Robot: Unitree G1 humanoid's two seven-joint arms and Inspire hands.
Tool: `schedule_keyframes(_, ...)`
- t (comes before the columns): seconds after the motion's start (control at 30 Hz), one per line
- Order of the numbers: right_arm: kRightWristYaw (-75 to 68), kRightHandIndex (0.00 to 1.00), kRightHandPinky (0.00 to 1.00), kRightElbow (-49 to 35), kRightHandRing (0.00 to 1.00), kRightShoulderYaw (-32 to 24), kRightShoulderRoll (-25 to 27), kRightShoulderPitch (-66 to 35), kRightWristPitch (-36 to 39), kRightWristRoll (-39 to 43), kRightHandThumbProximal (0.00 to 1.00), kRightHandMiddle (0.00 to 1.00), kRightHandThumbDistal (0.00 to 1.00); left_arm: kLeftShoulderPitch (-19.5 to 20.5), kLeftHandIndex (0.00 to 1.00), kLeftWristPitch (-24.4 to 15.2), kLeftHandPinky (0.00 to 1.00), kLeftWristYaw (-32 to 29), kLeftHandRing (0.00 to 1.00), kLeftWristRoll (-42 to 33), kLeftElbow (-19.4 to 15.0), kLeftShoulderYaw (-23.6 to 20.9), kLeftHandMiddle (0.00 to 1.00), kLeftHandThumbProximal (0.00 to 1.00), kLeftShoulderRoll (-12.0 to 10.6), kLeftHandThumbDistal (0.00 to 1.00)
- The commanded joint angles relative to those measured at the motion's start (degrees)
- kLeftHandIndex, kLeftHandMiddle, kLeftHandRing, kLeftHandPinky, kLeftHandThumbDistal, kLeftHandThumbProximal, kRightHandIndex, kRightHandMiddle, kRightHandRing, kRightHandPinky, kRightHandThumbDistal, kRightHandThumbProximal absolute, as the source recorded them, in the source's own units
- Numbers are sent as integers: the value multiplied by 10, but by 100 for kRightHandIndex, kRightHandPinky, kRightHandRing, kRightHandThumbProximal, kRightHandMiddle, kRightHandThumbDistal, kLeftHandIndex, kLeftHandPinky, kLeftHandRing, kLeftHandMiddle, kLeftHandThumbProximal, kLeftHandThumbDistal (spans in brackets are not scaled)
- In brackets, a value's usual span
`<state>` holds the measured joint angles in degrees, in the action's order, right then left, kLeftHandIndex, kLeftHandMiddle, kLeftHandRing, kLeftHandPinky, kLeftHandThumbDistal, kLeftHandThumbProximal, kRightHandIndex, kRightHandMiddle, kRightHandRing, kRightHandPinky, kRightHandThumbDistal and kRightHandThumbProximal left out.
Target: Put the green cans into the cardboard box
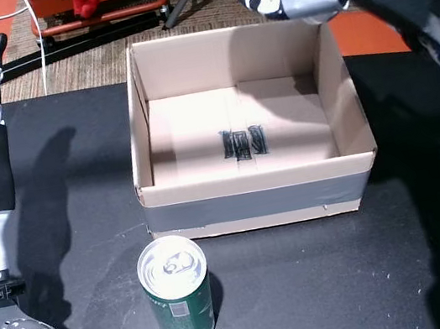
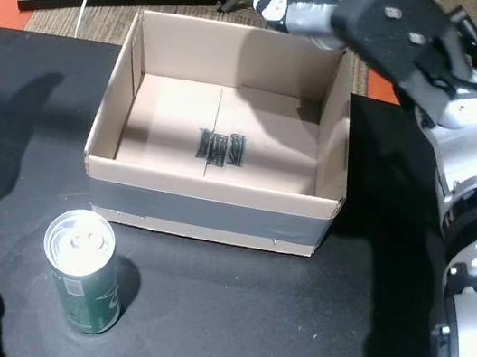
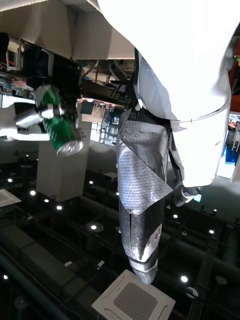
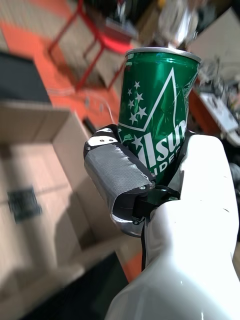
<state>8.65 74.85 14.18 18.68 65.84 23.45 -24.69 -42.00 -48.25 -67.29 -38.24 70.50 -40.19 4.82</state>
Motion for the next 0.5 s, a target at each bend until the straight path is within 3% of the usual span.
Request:
schedule_keyframes(0.0, -26, 40, 46, 8, 43, 37, -5, 12, -10, -42, 0, 40, 47, -1, 100, -4, 100, 1, 100, -1, 0, -2, 100, 100, -1, 82)
schedule_keyframes(0.17, -83, 39, 45, 17, 45, 141, -7, 21, -27, -156, 0, 40, 50, 0, 100, -8, 100, 3, 100, -1, -1, -2, 100, 100, -5, 82)
schedule_keyframes(0.3, -95, 39, 44, 24, 47, 159, -14, 23, -33, -176, 0, 42, 51, 0, 100, 5, 100, -9, 100, -6, 0, -4, 100, 100, -4, 74)
schedule_keyframes(0.47, -102, 39, 43, 28, 48, 173, -28, 33, -45, -192, 0, 43, 53, 2, 100, -6, 100, 17, 100, 8, 0, 3, 100, 100, -7, 80)
